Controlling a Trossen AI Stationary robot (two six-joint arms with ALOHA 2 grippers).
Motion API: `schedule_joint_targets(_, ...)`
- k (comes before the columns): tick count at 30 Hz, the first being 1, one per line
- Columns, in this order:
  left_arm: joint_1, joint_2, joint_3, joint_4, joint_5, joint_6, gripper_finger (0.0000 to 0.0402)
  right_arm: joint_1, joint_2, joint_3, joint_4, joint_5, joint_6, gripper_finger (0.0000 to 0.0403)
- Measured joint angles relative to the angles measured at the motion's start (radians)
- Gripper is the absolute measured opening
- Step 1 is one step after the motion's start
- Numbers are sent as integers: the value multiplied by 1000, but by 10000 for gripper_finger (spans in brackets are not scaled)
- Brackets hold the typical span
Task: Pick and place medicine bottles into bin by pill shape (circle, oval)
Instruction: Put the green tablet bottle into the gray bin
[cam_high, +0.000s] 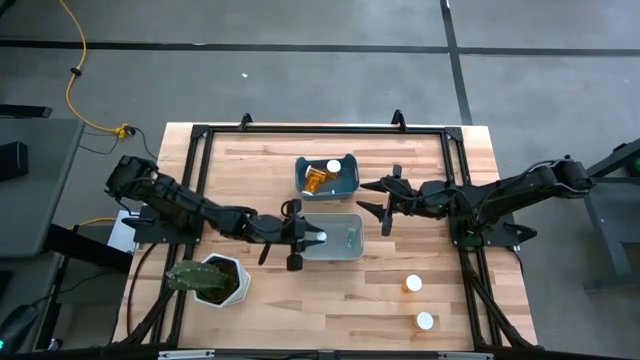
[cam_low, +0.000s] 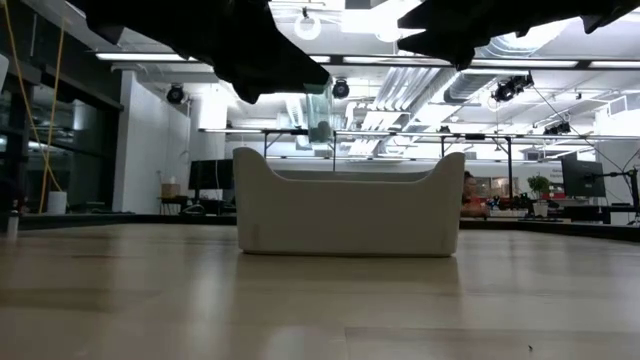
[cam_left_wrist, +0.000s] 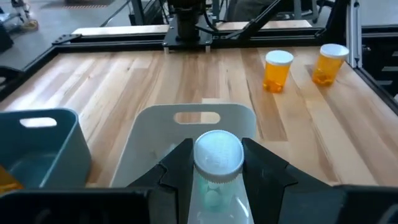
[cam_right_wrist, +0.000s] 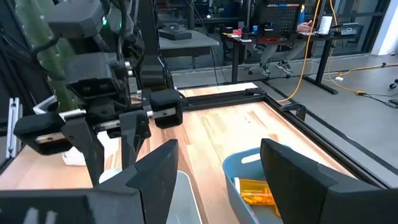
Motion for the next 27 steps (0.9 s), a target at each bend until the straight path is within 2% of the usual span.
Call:
schedule_joint_targets(3,4,0,0,0,22,63,99,0,0,0,-14,0,-22,222)
schedule_joint_targets(8,19,0,0,0,135,209,99,0,0,0,-53,0,-88,222)
schedule_joint_targets(14,55,0,0,-36,147,277,99,0,0,0,-60,0,-174,222)
schedule_joint_targets(21,78,0,0,2,150,139,105,0,0,0,-73,39,-158,222)
schedule_joint_targets(24,78,0,0,31,148,51,114,0,0,0,-76,53,-98,222)
schedule_joint_targets(27,72,-1,0,43,148,24,122,0,0,0,-75,53,-30,222)
